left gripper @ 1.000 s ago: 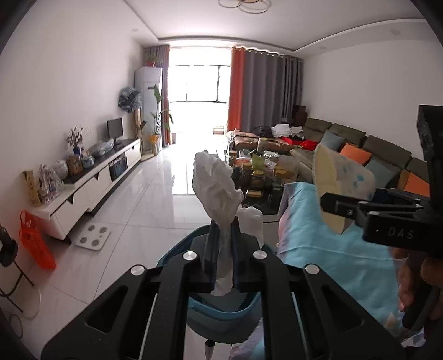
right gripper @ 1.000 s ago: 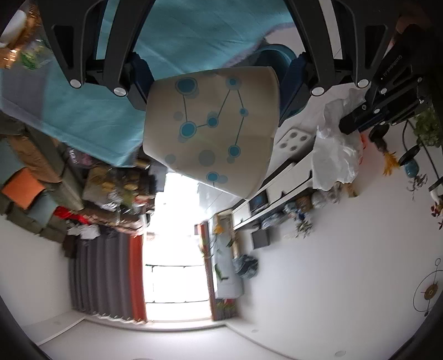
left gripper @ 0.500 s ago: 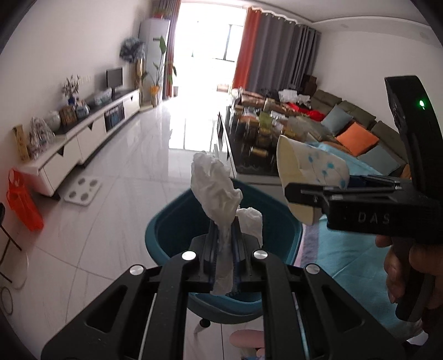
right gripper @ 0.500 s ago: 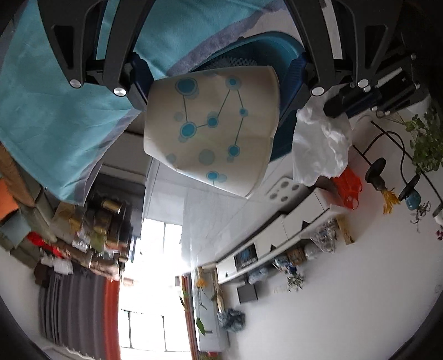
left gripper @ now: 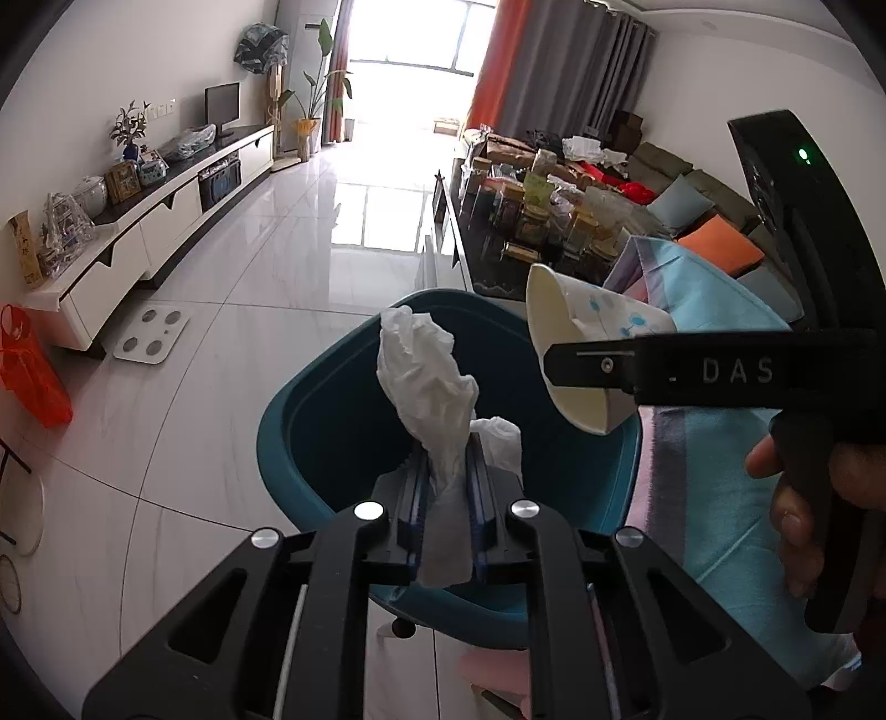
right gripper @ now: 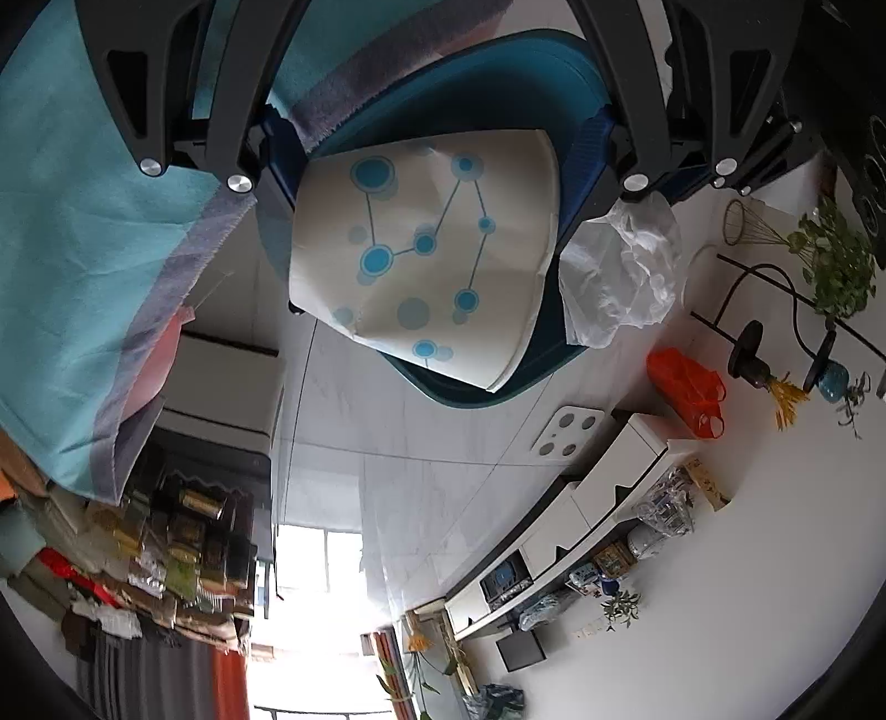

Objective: Collect trash
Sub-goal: 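Carry the paper cup and tissue over the teal trash bin with both tools, then open both tools to drop the cup and tissue into the bin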

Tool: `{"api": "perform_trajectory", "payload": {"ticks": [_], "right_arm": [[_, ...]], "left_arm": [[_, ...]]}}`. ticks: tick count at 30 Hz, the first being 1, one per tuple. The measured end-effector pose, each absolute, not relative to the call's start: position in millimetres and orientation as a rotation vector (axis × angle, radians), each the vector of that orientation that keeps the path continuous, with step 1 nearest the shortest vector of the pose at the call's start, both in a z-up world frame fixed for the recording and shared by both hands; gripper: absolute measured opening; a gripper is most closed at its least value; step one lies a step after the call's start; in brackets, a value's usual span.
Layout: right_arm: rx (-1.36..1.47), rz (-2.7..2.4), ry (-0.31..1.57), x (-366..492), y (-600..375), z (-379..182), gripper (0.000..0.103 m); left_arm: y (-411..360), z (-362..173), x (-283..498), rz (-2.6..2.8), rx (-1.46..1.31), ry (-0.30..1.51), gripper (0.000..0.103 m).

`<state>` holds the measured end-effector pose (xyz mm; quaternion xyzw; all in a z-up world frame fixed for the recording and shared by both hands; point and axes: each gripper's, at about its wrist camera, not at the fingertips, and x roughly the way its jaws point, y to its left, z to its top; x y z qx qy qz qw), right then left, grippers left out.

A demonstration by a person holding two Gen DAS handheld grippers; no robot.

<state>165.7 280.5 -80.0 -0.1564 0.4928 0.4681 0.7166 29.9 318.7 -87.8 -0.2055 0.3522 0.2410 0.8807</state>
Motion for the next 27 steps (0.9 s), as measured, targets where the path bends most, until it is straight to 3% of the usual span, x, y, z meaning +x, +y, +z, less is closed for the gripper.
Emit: {"api": "perform_trajectory", "payload": {"ticks": [5, 9, 11, 18, 21, 27], "right_arm": [[-0.356, 1.039, 1.117, 167.6, 287.0, -85.1, 0.075], [-0.357, 1.051, 1.129, 165.1, 289.4, -86.2, 0.076], [-0.351, 1.048, 1.129, 166.8, 289.8, -85.2, 0.081], [-0.325, 1.049, 1.106, 167.5, 284.7, -77.4, 0.085], [-0.308, 1.052, 1.09, 166.9, 279.9, -70.2, 0.085], [-0.271, 1.058, 0.978, 159.3, 255.5, -42.4, 0.096]], "left_arm": [[323.9, -93.0, 35.0, 0.496, -0.428, 0.748, 0.016], [325.9, -94.2, 36.9, 0.507, -0.423, 0.743, 0.027], [325.5, -92.5, 36.3, 0.516, -0.42, 0.733, 0.036], [323.6, -88.2, 28.4, 0.538, -0.421, 0.703, 0.047], [324.6, -84.9, 22.6, 0.551, -0.429, 0.686, 0.059], [319.1, -64.8, 5.8, 0.591, -0.419, 0.624, 0.084]]}}
